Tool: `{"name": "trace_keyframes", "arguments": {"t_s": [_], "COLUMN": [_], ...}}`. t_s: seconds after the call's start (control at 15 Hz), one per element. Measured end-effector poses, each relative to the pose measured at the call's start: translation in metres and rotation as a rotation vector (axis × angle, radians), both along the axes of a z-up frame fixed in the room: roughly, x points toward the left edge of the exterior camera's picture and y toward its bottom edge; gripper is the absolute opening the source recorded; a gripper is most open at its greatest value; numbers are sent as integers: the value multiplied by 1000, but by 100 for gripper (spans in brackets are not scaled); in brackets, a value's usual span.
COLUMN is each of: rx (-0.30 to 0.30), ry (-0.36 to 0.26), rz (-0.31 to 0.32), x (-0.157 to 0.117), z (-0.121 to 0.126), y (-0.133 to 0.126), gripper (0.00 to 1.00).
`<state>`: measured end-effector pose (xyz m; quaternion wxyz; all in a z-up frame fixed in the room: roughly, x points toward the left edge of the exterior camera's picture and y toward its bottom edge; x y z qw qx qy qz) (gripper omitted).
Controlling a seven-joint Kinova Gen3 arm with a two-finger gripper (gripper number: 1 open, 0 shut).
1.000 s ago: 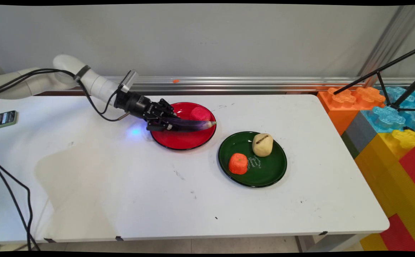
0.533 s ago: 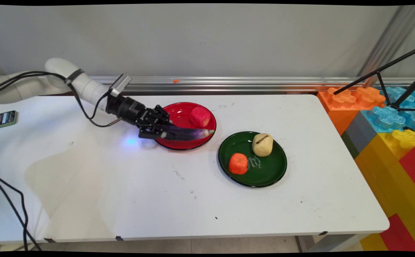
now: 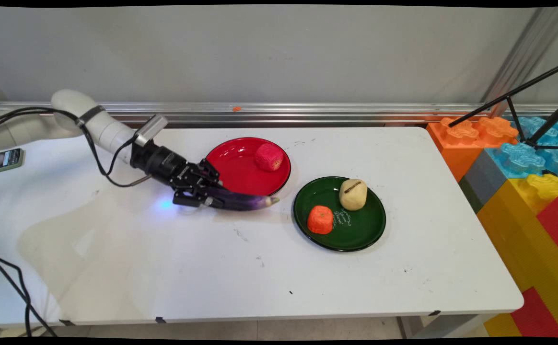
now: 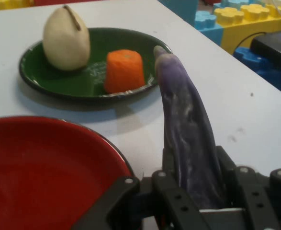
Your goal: Place the picked object on the table
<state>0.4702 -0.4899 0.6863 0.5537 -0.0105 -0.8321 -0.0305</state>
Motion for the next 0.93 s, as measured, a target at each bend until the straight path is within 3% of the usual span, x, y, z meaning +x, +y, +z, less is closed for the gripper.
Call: {"name": "trace_keyframes", "arguments": {"t_s": [0.53, 0.6, 0.93], "rx": [16, 15, 7], "ry": [-25, -26, -30], "rz": [-20, -21, -19], "x": [1, 1, 2], "z": [-26, -27, -35], "y": [17, 17, 19], "gripper": [0, 100, 100]}}
